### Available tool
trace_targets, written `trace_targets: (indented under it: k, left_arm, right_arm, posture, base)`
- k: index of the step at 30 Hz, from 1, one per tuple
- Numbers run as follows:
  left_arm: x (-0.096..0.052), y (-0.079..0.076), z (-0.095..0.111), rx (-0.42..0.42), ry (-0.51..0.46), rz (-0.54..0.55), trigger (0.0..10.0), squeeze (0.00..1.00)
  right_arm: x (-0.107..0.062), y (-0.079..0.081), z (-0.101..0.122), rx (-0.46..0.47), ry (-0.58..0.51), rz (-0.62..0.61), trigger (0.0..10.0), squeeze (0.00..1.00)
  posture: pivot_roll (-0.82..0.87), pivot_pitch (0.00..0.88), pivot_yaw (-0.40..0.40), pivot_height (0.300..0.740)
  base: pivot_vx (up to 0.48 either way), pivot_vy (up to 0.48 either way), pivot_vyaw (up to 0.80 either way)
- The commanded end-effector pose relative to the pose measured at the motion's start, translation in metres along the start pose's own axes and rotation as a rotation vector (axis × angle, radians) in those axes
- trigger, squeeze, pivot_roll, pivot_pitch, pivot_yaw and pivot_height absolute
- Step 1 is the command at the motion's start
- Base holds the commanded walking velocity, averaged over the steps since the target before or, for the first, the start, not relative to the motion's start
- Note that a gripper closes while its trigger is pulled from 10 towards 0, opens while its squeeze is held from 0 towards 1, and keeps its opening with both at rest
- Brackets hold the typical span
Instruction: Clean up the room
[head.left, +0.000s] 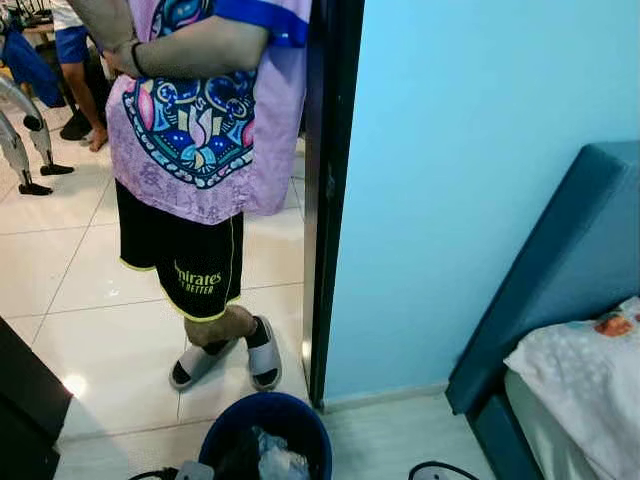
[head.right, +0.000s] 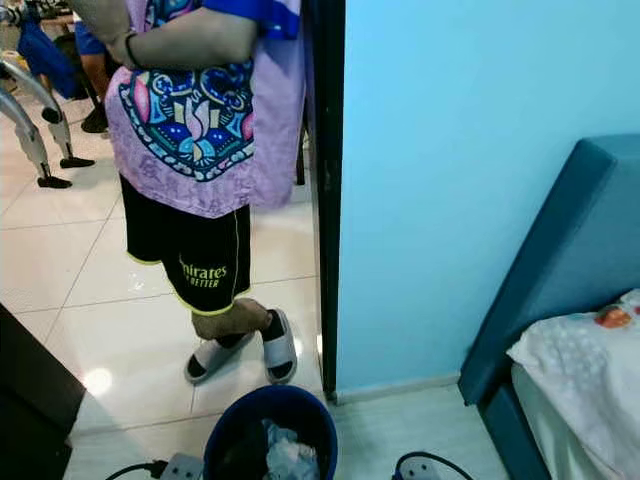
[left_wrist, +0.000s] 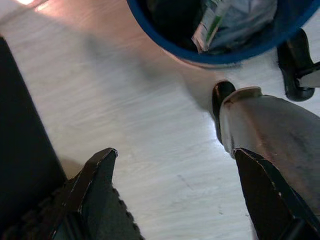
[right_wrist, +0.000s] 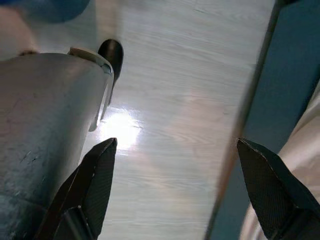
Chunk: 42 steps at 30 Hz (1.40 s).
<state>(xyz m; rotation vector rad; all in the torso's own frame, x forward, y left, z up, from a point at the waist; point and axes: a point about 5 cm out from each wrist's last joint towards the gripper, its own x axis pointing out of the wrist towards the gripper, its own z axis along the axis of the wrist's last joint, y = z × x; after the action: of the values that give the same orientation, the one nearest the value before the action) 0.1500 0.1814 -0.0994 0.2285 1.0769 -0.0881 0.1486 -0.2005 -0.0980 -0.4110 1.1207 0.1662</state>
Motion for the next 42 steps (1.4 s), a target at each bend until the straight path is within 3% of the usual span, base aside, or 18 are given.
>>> trace_targets:
  k: [1, 20, 28, 42]
  left_arm:
    - [0.000, -0.005, -0.004, -0.015, 0.024, -0.004, 10.0, 0.00]
    - [0.001, -0.008, 0.003, -0.023, 0.009, -0.013, 10.0, 0.00]
    - [0.002, -0.008, 0.008, -0.035, -0.004, -0.027, 10.0, 0.00]
    - [0.002, -0.012, 0.013, -0.056, -0.024, -0.071, 10.0, 0.00]
  right_arm:
    - [0.000, 0.003, 0.003, -0.023, -0.001, 0.018, 10.0, 0.00]
    - [0.001, 0.003, 0.007, -0.048, -0.002, 0.022, 10.0, 0.00]
    - [0.000, 0.004, 0.001, -0.027, 0.019, 0.027, 10.0, 0.00]
    - [0.000, 0.001, -0.006, -0.011, 0.052, -0.004, 10.0, 0.00]
  posture:
    - [-0.05, 0.051, -0.048, 0.737]
    - [-0.06, 0.030, -0.044, 0.737]
    - [-0.07, 0.035, -0.033, 0.737]
    - [-0.07, 0.043, -0.023, 0.737]
  base:
    - [-0.446, 0.000, 0.00]
    - [-0.448, 0.000, 0.00]
    - [-0.439, 0.000, -0.67]
    - [0.000, 0.000, -0.74]
